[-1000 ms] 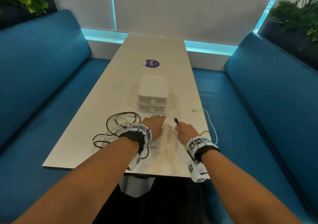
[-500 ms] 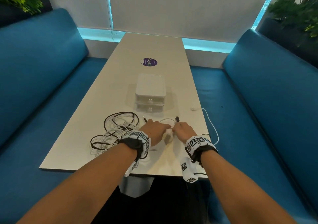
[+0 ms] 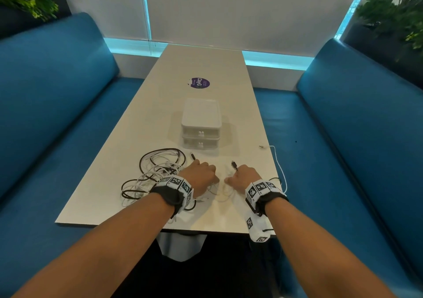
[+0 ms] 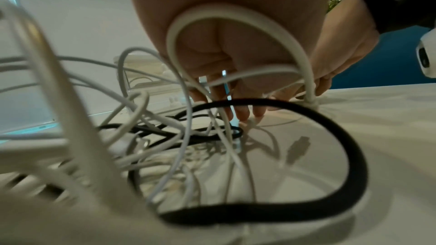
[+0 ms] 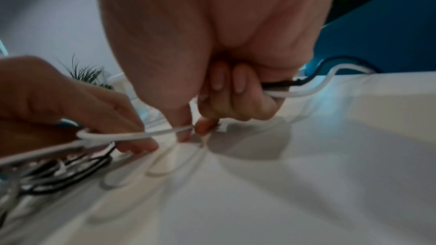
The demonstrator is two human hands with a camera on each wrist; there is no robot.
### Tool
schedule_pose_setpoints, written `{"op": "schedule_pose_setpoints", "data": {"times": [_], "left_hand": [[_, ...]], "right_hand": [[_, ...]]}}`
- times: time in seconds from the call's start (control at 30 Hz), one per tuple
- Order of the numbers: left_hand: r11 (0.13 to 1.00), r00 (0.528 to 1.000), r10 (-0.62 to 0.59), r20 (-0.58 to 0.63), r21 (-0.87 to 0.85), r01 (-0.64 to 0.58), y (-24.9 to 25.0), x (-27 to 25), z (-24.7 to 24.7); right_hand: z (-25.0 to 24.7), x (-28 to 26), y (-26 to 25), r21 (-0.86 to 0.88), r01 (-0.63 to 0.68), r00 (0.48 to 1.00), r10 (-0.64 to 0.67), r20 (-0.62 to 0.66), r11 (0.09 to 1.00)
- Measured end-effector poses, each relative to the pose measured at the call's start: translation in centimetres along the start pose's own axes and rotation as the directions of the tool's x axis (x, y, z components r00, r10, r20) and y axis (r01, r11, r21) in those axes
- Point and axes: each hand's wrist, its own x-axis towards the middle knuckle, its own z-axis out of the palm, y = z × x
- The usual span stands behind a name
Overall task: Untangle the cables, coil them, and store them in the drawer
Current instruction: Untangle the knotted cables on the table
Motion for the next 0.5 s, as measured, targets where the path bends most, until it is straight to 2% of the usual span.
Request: {"op": "schedule_pose_setpoints", "data": {"times": [0.23,0.3,0.4,0.5], "left_hand": [[0.985,1.000,0.002,-0.015,-0.172,-0.005,1.8,-0.6,-1.2],[0.987,1.000,0.003,-0.027,-0.158,-0.008,1.9,-0.5,-1.1],[0.995,0.998,-0.032,0.061,-0.094,0.038,1.8,-0.5,-0.4],[0.998,0.994,-0.062,0.087,-0.026,0.065,2.1,-0.5,0.1]], "right_hand": [[0.1,0.5,-1.3,0.013,0.069,0.997,-0.069,-0.020,0.998],[-0.4,0.4,-1.2,0.047,0.069,0.997,-0.067,-0.050,0.996],[-1.8,-0.3,-1.1,0.058,0.122,0.989,-0.116,-0.097,0.991],[-2.1,-0.7,-1.3,0.150,0.230,0.973,-0.224,-0.052,0.962]]}}
